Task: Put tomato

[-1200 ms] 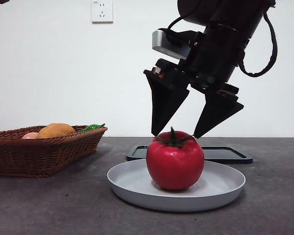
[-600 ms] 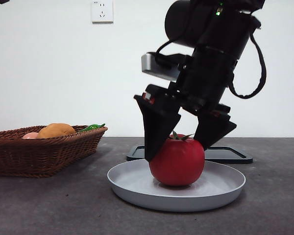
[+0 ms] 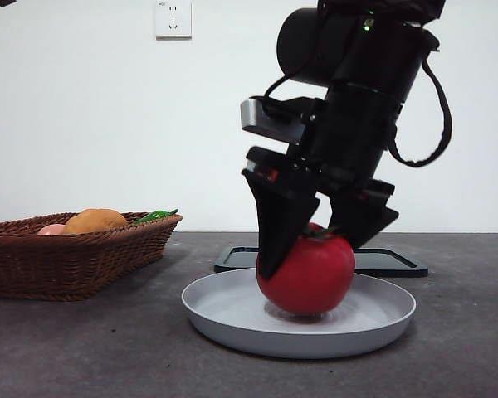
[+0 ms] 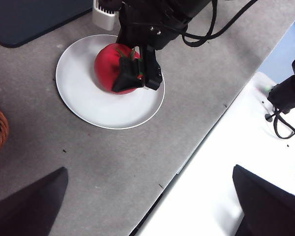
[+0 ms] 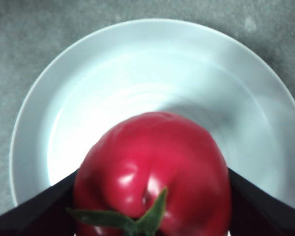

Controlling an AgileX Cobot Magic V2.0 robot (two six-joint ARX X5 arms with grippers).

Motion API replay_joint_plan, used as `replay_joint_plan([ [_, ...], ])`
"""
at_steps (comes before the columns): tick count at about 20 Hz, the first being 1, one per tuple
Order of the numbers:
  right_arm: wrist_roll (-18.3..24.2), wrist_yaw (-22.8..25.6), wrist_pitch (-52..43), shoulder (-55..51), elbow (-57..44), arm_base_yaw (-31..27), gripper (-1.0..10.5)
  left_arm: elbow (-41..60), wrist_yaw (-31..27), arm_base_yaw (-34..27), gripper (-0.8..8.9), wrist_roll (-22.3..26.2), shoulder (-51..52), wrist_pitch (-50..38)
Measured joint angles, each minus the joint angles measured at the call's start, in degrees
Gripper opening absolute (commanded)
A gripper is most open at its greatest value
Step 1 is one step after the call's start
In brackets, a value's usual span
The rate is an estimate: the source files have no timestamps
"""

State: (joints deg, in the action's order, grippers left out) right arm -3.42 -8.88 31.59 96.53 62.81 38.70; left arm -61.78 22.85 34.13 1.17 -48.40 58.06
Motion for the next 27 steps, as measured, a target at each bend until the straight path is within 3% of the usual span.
replay_joint_plan([
  [7, 1.6, 3.1, 4.2, -1.6, 14.3, -2.4, 2.5, 0.0, 0.0, 0.0, 5.31, 0.0, 0.0, 0.0],
  [14, 3.2, 3.0, 0.9, 5.3, 23.2, -14.3, 2.5, 0.0, 0.0, 0.0, 5.31, 0.0, 0.0, 0.0],
  [20, 5.0, 3.0, -3.7, 17.4, 26.9, -16.3, 2.5, 0.0, 0.0, 0.0, 5.31, 0.0, 0.0, 0.0],
  [27, 5.1, 2.9, -7.5, 22.5, 27.1, -16.7, 2.5, 0.0, 0.0, 0.0, 5.31, 0.0, 0.0, 0.0],
])
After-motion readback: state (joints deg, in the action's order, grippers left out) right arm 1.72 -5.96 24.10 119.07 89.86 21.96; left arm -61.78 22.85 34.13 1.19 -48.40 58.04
